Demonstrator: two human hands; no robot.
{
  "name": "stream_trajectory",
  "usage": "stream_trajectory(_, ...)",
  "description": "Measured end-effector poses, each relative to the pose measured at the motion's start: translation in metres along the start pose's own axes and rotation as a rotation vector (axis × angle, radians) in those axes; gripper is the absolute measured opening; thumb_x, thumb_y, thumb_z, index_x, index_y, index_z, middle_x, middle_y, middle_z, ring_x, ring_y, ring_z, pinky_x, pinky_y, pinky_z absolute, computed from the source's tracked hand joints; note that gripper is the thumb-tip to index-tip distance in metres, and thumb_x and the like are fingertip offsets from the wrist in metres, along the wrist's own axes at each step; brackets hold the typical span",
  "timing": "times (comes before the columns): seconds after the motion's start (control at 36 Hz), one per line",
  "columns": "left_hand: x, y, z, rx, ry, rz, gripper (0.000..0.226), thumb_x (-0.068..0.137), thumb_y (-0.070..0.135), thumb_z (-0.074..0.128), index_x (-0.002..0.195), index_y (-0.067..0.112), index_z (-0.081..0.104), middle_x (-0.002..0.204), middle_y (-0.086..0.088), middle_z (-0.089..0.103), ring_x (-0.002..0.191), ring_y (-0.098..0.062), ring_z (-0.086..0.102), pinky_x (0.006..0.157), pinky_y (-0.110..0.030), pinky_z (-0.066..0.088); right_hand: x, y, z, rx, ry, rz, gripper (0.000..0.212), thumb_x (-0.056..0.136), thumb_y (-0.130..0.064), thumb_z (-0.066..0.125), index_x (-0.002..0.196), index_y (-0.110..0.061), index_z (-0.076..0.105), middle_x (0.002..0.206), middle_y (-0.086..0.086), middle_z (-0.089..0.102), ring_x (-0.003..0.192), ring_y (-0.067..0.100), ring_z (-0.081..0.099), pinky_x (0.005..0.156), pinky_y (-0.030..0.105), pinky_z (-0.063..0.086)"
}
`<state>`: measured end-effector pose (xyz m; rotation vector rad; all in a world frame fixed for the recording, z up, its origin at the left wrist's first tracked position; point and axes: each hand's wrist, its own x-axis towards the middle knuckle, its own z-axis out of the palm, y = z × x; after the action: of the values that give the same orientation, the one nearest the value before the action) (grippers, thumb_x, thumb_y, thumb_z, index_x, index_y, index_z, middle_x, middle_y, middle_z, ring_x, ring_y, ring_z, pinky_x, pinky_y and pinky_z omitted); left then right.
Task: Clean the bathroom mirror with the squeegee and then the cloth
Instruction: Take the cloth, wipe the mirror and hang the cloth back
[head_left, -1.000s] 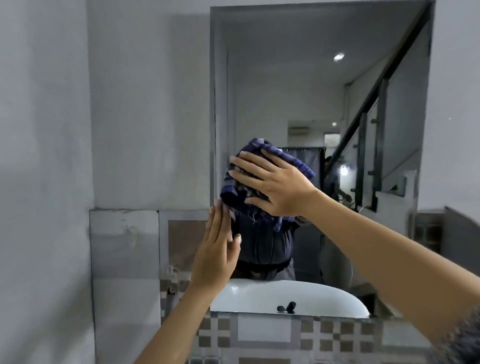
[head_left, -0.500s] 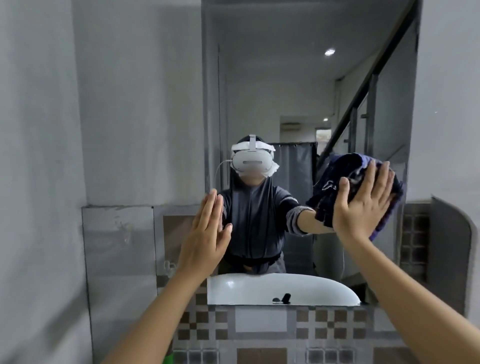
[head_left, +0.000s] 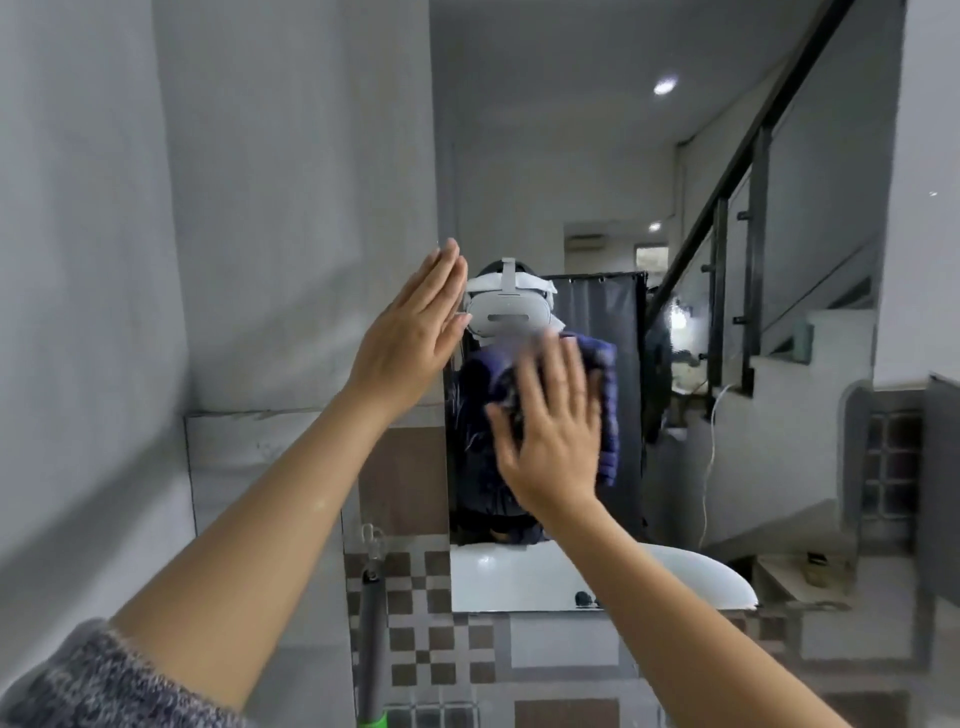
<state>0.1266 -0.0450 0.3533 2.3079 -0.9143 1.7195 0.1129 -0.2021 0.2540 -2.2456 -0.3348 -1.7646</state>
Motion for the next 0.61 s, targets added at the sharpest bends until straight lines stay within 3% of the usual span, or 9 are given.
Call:
stream_trajectory(0.11,0.000,0.000,0.002,-0.015,0.019,0.002,0.055,0.096,0.035,0.032,0.143,0.008,0.023,0.153,-0.004,0.018,0.141,-0.011,0.014,0.111,-0.015,0.012,-0.015,0.002,0.003,-0.092,-0.158,-0.467,0.057,0.091,-0.043,0.044,0.142,-0.019,0.038,0.152,0.004,0.029,0.143,0.020,0.022,0.115,0.042,0.022)
stream_trajectory(0.17,-0.002,0.004,0.003,-0.015,0.049,-0.016,0.053,0.097,0.029,0.037,0.144,0.009,0.021,0.154,-0.003,0.016,0.140,-0.008,0.010,0.110,-0.012,0.009,-0.019,0.018,-0.004,-0.152,-0.255,-0.652,0.056,0.092,-0.044,0.041,0.143,-0.020,0.036,0.153,0.001,0.028,0.143,0.019,0.021,0.115,0.041,0.020)
stream_trajectory(0.28,-0.003,0.015,0.008,-0.055,0.106,-0.068,0.051,0.097,0.020,0.040,0.143,0.007,0.023,0.154,-0.004,0.016,0.140,-0.008,0.010,0.107,-0.003,0.004,-0.020,0.073,-0.031,-0.287,-0.385,-0.831,0.056,0.095,-0.046,0.036,0.146,-0.023,0.029,0.155,-0.002,0.022,0.144,0.017,0.015,0.116,0.040,0.018)
stream_trajectory(0.39,-0.001,0.023,0.018,-0.107,0.152,-0.140,0.048,0.097,0.019,0.035,0.142,0.006,0.026,0.154,-0.007,0.019,0.141,-0.014,0.013,0.108,-0.004,0.004,-0.025,0.134,-0.069,-0.366,-0.327,-0.632,0.058,0.093,-0.049,0.038,0.145,-0.026,0.029,0.154,-0.002,0.024,0.143,0.015,0.018,0.116,0.039,0.019)
stream_trajectory(0.5,-0.001,0.032,0.027,-0.118,0.201,-0.187,0.050,0.096,0.023,0.030,0.142,0.004,0.025,0.153,-0.010,0.020,0.141,-0.018,0.014,0.110,-0.006,0.002,-0.042,0.178,-0.090,-0.288,-0.184,-0.192,0.061,0.091,-0.045,0.039,0.145,-0.021,0.027,0.155,0.003,0.022,0.145,0.019,0.012,0.118,0.042,0.014)
stream_trajectory(0.61,-0.011,0.040,0.040,-0.101,0.200,-0.182,0.052,0.098,0.029,0.026,0.143,0.002,0.020,0.153,-0.014,0.019,0.142,-0.024,0.014,0.112,-0.010,0.002,-0.068,0.180,-0.083,-0.059,-0.007,0.229,0.065,0.090,-0.041,0.036,0.146,-0.012,0.023,0.156,0.007,0.014,0.145,0.021,0.002,0.119,0.032,0.000)
